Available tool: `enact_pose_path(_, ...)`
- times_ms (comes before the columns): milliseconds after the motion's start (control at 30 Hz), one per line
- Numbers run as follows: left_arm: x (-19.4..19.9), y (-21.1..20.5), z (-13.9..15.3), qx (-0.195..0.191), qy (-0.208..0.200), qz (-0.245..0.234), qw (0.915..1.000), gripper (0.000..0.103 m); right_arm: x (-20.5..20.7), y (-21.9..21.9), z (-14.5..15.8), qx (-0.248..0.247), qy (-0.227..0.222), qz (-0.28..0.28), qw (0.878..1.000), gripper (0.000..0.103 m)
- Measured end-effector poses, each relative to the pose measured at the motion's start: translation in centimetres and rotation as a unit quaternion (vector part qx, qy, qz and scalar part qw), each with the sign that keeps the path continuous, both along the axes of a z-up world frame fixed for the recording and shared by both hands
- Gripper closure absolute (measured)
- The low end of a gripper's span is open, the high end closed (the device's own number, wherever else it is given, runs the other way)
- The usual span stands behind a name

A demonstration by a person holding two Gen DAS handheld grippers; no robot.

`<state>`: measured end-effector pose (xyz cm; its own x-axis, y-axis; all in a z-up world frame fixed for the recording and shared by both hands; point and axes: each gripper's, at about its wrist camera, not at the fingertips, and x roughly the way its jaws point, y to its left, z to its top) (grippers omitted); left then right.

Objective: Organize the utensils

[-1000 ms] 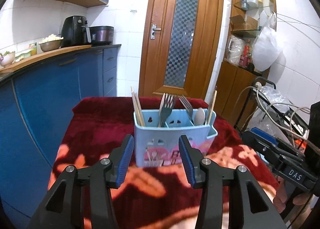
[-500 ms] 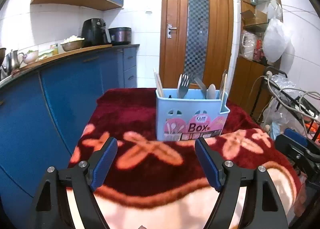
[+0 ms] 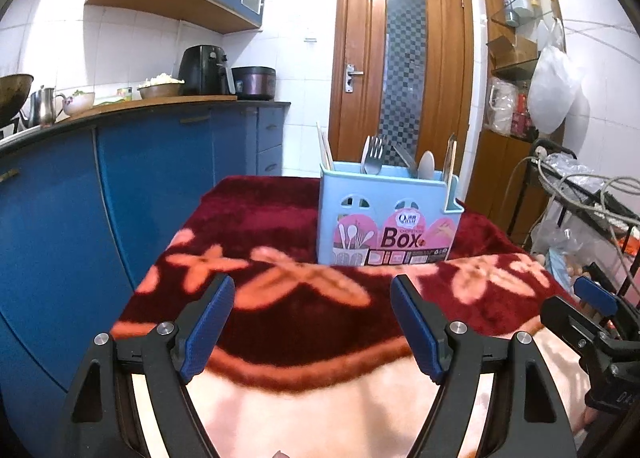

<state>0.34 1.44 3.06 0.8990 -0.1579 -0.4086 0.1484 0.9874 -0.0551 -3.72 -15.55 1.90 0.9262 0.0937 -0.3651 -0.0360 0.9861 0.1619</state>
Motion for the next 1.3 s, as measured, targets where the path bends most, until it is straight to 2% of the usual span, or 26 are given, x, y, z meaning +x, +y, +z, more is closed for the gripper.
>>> enact_pose_path(267,0.5,-0.8,-1.6,0.005,-0.007,0.002,1.0,0.022,-0.8,-0.1,-1.5,-0.02,-0.04,-0.015,0.999,0.0)
enact_pose_path(500,0.8,-0.7,-2.0,-0.01,-0.005,0.004,0.9999,0.022,0.2,-0.8,-2.2,-0.003,-0.023,-0.021,1.0,0.0)
enact_pose_path(667,0.7,-0.4,-2.1,-0.02,-0.007,0.006,0.9998,0.022,0.3,-0.5,-2.7,-0.016,-0.024,-0.031,0.999,0.0)
enact_pose_path(967,0.3,-1.0,-2.3,-0.004,-0.012,0.002,0.9999,0.022,0.5,-1.1,-3.1,-0.002,-0.018,-0.041,0.999,0.0)
enact_pose_path(1300,0.1,-1.4,-2.3,0.001,-0.016,-0.003,0.9999,0.022,0.5,-0.9,-3.1,-0.015,-0.021,-0.037,0.999,0.0)
